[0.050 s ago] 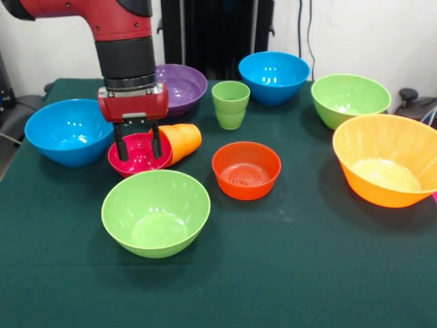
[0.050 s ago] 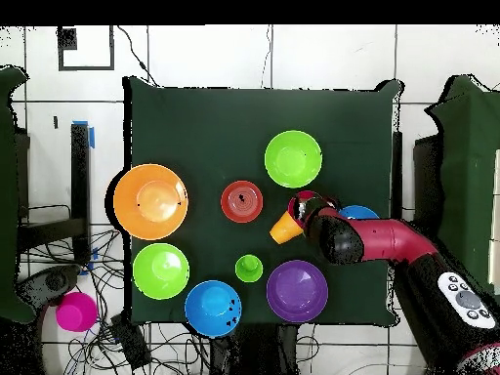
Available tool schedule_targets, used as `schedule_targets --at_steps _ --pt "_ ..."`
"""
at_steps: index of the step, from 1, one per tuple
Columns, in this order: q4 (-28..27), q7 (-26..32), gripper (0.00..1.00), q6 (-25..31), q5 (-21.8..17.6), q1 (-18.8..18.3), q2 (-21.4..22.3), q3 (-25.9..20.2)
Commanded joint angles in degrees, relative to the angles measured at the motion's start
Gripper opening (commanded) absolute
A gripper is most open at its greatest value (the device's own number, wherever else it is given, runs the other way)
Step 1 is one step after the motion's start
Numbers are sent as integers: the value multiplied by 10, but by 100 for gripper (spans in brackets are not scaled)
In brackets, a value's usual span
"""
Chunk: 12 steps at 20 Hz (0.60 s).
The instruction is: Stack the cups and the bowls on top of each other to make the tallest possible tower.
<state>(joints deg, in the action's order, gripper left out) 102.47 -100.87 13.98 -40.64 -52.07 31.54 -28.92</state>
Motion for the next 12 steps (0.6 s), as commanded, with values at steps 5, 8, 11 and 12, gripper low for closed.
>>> schedule_targets --at_steps 5,8,11,12 --pt "-20 26 100 89 -1 12 61 29" --pt "-21 22 100 86 1 14 64 27" --pt "-15 19 100 88 3 12 72 27" --pt "-14 17 100 89 3 11 71 27"
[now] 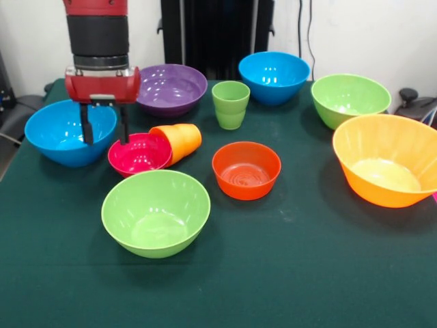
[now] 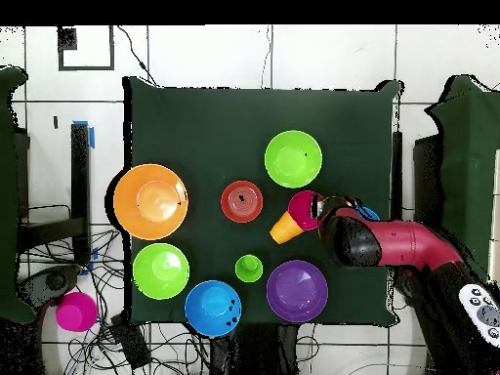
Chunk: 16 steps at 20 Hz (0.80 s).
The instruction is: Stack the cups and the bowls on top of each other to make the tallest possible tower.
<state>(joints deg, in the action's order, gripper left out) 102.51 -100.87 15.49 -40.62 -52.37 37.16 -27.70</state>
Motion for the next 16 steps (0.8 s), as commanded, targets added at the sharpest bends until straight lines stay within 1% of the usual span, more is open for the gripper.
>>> schedule_targets --at_steps 1,3,6,9,12,16 --pt "-13 13 100 70 1 14 11 16" --pt "-14 5 100 60 -2 12 -1 18" --pt "-24 -15 100 36 -9 19 -34 27" --pt "-31 -22 100 25 -9 21 -66 30" --pt "-22 -28 100 10 -13 21 -72 37" --pt "-26 -27 100 12 -11 26 -69 42"
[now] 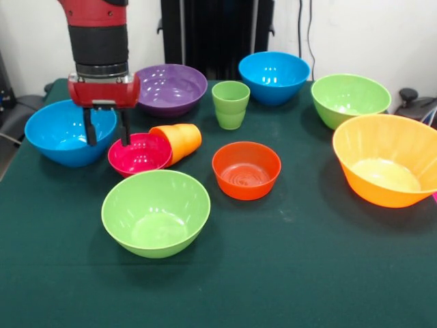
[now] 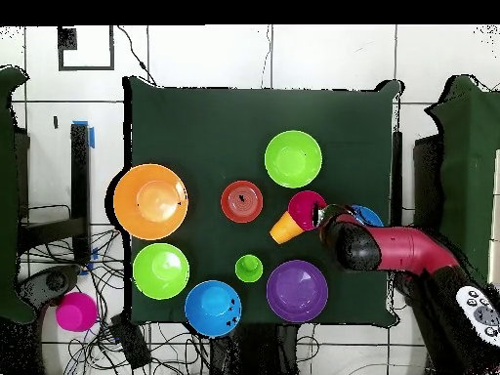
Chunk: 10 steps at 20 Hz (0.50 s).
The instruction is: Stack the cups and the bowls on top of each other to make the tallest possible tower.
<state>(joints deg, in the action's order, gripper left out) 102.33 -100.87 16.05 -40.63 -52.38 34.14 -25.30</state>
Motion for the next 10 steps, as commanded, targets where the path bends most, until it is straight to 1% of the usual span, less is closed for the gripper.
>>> schedule_targets --at_steps 1,6,10 --pt "-27 -25 100 6 -11 26 -40 19" --pt "-44 -32 100 -6 -17 38 -51 31" --pt "-70 -41 100 -20 -26 55 -75 53"
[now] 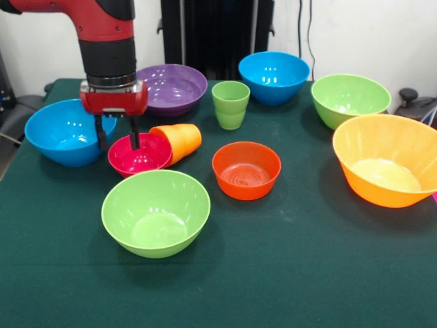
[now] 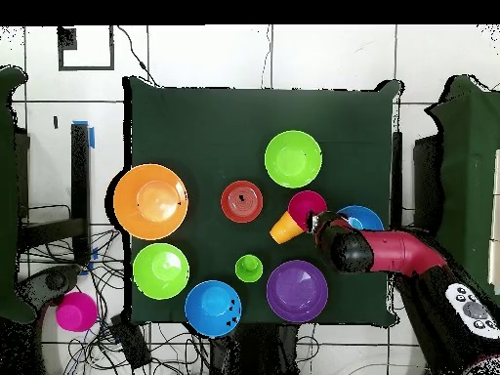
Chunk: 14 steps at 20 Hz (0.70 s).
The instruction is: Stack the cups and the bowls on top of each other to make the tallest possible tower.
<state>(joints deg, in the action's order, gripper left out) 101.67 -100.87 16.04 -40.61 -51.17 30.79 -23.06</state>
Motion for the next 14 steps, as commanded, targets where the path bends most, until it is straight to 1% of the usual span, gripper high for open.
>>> schedule_targets --at_steps 1,5,8,14 --pt "-70 -43 100 -24 -28 46 -50 35" --pt "-103 -40 100 -35 -26 52 -88 43" --pt "-121 -45 100 -47 -25 59 -107 51" --pt "-144 -54 100 -59 -15 75 -129 73"
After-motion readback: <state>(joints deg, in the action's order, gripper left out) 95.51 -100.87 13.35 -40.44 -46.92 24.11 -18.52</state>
